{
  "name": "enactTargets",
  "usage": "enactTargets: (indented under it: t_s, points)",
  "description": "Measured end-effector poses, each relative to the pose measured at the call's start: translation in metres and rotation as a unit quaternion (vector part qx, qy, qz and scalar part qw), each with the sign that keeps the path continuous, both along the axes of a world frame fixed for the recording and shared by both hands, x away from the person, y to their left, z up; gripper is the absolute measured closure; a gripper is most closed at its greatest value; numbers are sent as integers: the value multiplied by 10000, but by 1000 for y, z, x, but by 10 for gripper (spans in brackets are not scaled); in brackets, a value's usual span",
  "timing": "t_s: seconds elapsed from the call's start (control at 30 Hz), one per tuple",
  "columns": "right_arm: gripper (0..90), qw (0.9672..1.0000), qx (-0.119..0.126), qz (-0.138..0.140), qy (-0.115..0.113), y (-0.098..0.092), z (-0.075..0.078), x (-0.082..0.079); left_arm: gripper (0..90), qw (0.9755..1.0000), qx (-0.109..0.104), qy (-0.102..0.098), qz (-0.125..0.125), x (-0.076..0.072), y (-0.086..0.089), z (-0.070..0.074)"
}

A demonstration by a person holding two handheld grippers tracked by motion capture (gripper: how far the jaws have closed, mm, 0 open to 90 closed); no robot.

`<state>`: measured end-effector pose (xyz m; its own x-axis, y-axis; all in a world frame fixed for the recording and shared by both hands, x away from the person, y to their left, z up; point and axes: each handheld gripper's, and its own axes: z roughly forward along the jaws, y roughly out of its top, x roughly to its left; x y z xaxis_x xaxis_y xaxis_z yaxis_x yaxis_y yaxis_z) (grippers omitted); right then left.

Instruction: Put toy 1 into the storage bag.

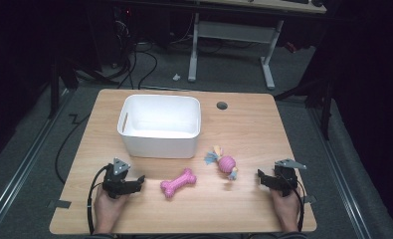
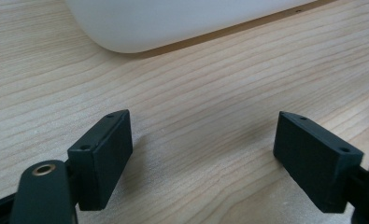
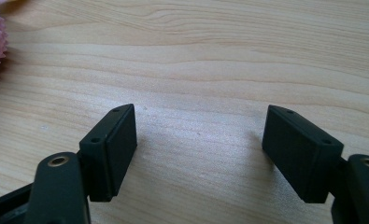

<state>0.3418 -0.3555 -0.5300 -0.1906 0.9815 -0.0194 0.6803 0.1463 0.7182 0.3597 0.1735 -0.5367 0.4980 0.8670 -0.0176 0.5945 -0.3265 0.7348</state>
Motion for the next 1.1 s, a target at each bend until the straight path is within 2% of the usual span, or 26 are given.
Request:
enactTargets:
  t_s: [0.4, 0.77, 0.87, 1.1]
  points:
    - [262, 10000, 4, -5, 3, 0, 0, 0, 166, 10000, 21, 33, 34, 0, -2, 0]
    - [261, 10000, 16, 8, 5, 0, 0, 0, 183, 10000, 35, 48, 19, -1, -1, 1]
    - [261, 10000, 16, 12, 5, 0, 0, 0, 198, 9999, -51, 98, 14, -1, 1, 2]
    - [261, 10000, 16, 12, 5, 0, 0, 0, 219, 10000, -21, -12, 6, -6, 1, 8]
